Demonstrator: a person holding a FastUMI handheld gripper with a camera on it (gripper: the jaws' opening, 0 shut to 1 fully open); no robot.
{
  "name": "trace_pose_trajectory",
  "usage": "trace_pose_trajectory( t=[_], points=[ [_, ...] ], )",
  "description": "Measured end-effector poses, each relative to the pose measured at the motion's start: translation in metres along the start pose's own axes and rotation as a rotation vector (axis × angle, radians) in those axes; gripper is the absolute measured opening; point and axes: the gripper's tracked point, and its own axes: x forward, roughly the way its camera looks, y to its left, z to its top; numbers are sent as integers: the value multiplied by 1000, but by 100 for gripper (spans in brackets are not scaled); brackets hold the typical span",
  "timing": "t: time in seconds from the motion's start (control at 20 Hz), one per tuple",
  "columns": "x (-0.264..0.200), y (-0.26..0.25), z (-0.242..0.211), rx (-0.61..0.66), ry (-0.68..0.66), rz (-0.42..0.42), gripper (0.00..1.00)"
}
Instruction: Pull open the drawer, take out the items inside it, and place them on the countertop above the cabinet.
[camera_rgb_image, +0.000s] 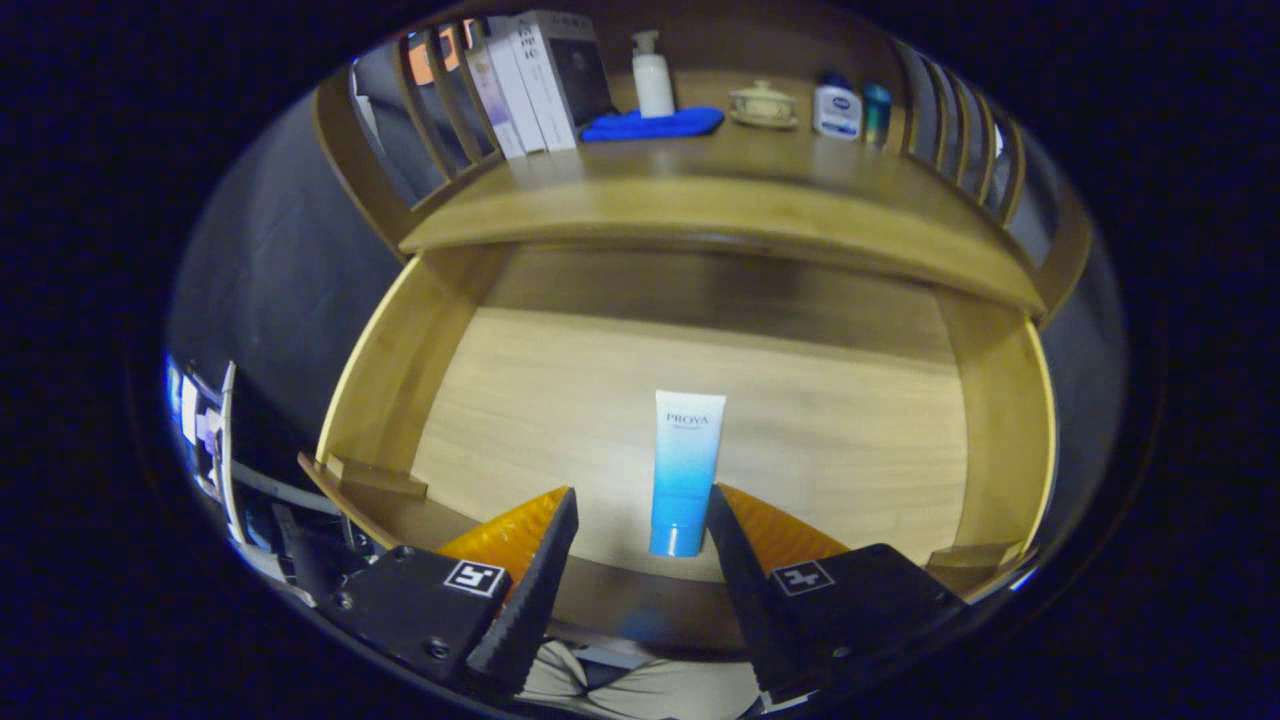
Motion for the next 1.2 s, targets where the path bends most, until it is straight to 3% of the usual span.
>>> trace_pose_trajectory(
  t=[0.15, 0.35, 0.65, 0.75, 0.8, 0.85, 1.0, 1.2],
  points=[
    [18, -7, -3, -1, 100, -49, 83],
    [37, -9, -7, 74, 207, -40, 81],
    [53, -20, -7, 34, 214, -115, 77],
    [52, -24, -5, 40, 199, -147, 67],
    [52, -25, -4, 47, 191, -142, 54],
    [51, -24, -3, 52, 179, -137, 50],
    [42, -22, 6, 60, 140, -131, 43],
    [8, -16, 27, 41, 78, -104, 42]
  ],
)
